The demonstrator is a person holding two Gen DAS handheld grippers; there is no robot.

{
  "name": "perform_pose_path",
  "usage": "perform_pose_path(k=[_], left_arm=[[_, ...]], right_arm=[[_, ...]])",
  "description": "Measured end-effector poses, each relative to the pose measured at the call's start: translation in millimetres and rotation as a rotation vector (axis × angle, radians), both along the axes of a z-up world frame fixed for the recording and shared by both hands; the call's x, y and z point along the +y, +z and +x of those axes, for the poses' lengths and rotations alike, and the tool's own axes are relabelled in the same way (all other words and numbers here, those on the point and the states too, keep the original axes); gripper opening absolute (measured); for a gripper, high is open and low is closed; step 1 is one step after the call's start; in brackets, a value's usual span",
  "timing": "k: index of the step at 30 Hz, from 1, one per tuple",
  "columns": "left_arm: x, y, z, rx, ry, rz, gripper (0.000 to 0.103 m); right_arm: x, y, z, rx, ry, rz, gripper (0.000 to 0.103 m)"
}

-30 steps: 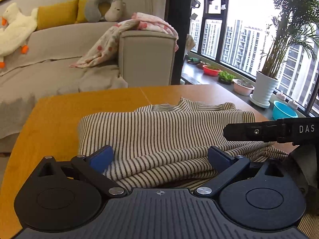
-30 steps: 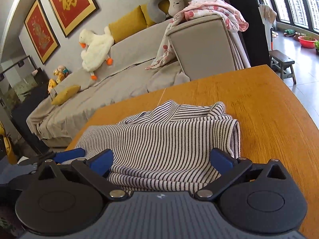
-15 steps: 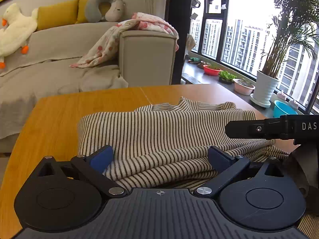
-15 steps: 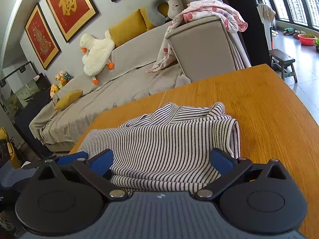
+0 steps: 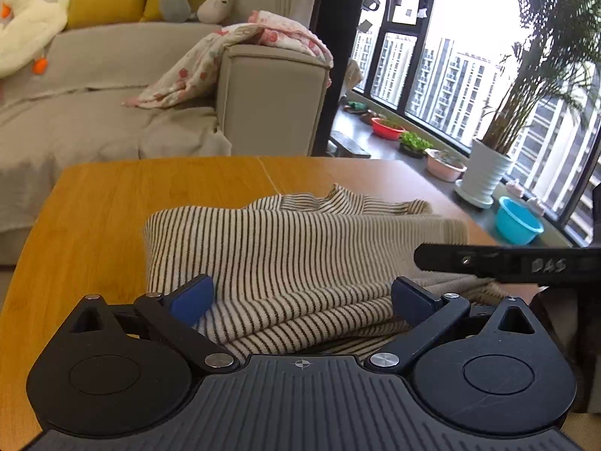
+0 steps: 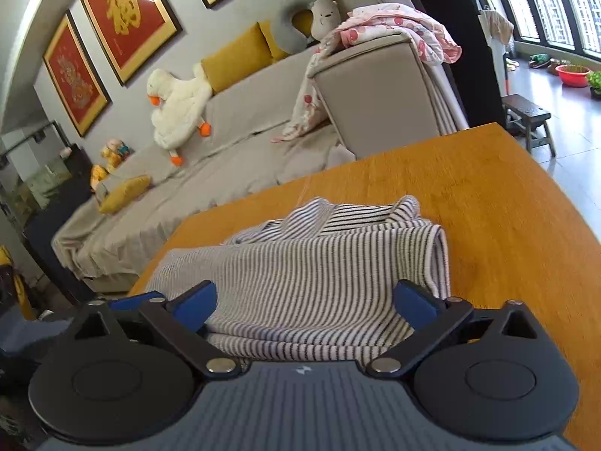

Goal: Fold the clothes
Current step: 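Grasp the other sleeve with the left gripper and lift it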

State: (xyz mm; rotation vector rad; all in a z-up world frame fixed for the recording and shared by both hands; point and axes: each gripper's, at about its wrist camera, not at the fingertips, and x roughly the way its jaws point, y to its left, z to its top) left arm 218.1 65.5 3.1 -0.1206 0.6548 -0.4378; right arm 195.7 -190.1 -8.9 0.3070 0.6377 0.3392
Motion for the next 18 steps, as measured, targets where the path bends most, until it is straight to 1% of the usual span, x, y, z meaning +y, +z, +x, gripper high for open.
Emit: perform_pose_path(k=[1,2,3,4,5,6,8,9,10,11,12,14,15,16,18], left_arm=[[11,10,1,0.003,-0.012,-0.035,0.100],[23,15,5,0.024,-0.009,-0.061,0.099],[35,19,10,0.051,-0.002,-0.084,0.097],[47,22,15,0.078,0.006,-0.107,0.085],[59,20,23,0.122,0.024,-0.129,0.075],[68,16,31,0.165,0.042,-0.144,0.073],[77,3,45,0.232,0.054,-0.162,0.074],[81,-3,51,0.264,0.059,-0.170,0.075],[83,-10,57,0.293,0.064,-0.188,0.076],[84,-17,63,0.321,0.069,-0.210,0.077],[84,-24,68,0.341,0.069,-0.238,0.078],[83,-32,78,0.350,0.054,-0.319,0.081],[80,-35,84,0.353,0.049,-0.348,0.082],[78,-37,89,0.356,0.044,-0.372,0.085],[70,-38,99,0.347,0.034,-0.375,0.086]], right_arm=[[-3,7,0,0.003,0.008,-0.047,0.065],[-8,15,-1,-0.005,0.017,-0.074,0.052],[-16,23,-1,-0.017,0.018,-0.098,0.050],[-26,30,0,-0.022,0.013,-0.123,0.048],[-35,34,4,-0.015,0.009,-0.136,0.048],[-44,36,11,0.010,0.011,-0.141,0.048],[-56,32,26,0.077,0.022,-0.126,0.049],[-63,29,34,0.111,0.027,-0.116,0.054],[-67,24,41,0.135,0.032,-0.104,0.061],[-70,18,48,0.154,0.043,-0.090,0.064],[-71,12,55,0.176,0.056,-0.070,0.065],[-72,-1,70,0.202,0.088,-0.019,0.068],[-71,-3,77,0.208,0.116,0.010,0.069],[-68,-4,85,0.212,0.148,0.040,0.069],[-55,-5,98,0.226,0.199,0.058,0.068]])
